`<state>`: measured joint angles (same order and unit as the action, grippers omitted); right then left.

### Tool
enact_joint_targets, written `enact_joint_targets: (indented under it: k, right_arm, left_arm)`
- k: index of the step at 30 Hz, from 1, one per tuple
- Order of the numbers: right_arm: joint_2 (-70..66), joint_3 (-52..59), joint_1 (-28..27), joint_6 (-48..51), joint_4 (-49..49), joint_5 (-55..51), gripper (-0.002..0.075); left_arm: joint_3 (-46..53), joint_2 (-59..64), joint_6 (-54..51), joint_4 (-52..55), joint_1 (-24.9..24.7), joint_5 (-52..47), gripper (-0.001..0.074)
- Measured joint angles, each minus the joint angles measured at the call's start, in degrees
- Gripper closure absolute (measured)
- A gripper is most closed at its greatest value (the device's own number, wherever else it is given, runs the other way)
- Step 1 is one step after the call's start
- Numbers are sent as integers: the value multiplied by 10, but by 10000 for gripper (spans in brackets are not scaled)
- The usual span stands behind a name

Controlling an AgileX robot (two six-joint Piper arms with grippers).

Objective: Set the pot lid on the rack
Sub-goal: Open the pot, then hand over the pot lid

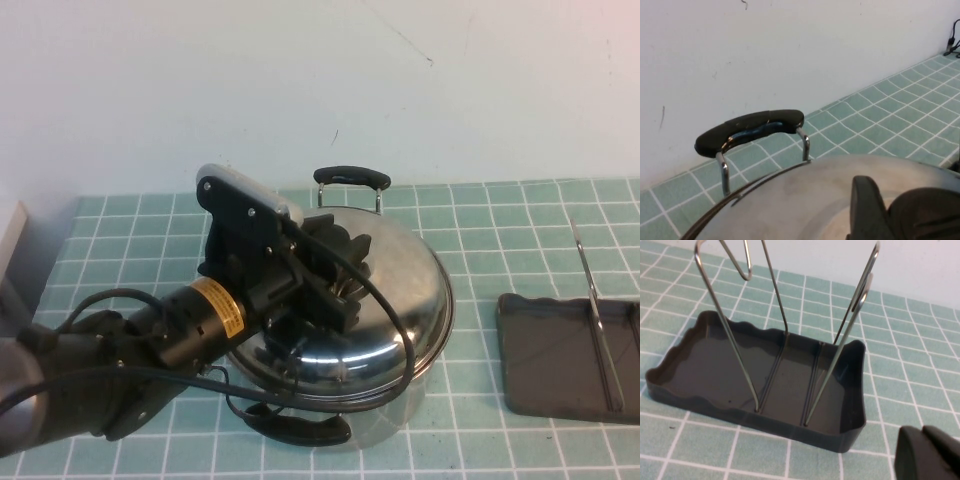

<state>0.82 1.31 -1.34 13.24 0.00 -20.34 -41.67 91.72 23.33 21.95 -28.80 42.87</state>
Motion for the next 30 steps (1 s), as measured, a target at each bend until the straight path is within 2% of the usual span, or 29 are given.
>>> enact_joint_targets:
  k: [4,6,9,11,14,21,24,27,29,30]
  right_arm:
    - [0,0,0,0,0,0,727]
    - [0,0,0,-21,21,4,727]
    - [0,2,0,-118,164,22,727]
    - [0,2,0,-176,287,30,727]
    - [0,2,0,-210,379,38,727]
    - [0,2,0,-199,411,46,727]
    - [0,2,0,-137,479,34,727]
    - [0,-16,0,49,612,7,727]
    - [-3,-44,0,186,740,-3,727]
    - [-8,-54,0,222,795,-8,727]
  left_arm:
    - [2,-50,33,2,0,4,421]
    - [2,-89,104,16,0,13,421]
    - [2,-138,268,64,0,25,421]
    - [2,-159,342,101,0,32,421]
    - [2,-167,381,151,0,37,421]
    - [3,-137,423,181,0,75,421]
    - [3,-128,413,169,0,111,421]
    - [3,-118,397,143,0,136,421]
    - [-2,-111,390,129,0,141,421]
    - [-7,-107,389,125,0,142,421]
